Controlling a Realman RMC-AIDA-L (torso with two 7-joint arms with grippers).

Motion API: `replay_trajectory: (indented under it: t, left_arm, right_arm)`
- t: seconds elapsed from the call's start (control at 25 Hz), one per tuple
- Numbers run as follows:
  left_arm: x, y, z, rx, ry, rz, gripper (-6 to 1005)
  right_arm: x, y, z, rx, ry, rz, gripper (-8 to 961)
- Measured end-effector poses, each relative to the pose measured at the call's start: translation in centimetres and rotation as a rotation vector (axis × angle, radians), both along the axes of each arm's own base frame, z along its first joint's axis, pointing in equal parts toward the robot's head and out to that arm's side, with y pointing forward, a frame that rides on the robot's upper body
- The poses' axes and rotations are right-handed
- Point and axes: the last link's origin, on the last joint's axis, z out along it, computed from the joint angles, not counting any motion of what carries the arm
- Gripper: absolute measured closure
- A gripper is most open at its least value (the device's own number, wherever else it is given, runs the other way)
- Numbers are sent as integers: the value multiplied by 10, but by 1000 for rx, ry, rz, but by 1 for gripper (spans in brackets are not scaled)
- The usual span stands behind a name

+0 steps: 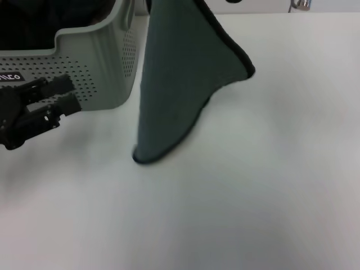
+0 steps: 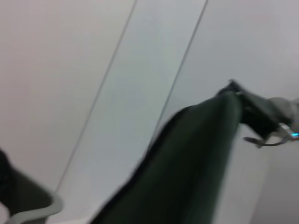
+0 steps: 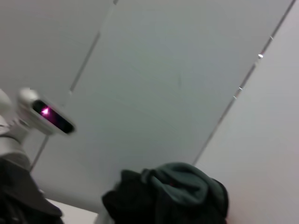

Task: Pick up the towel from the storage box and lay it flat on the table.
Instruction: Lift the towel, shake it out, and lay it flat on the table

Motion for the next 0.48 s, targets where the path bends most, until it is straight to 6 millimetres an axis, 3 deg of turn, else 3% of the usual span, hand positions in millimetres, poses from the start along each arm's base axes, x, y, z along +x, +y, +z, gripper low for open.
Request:
replay_trajectory:
  t: [0.16,0.48]
  left_arm:
    - [5,-1,-5,0,-18,-26,427]
    - [23,-2,-40,-157,56,-161,430]
  right_arm:
    - [-4,1,2,1,17,-32,945]
    - [-41,13,-9,-33,-45,-6,945]
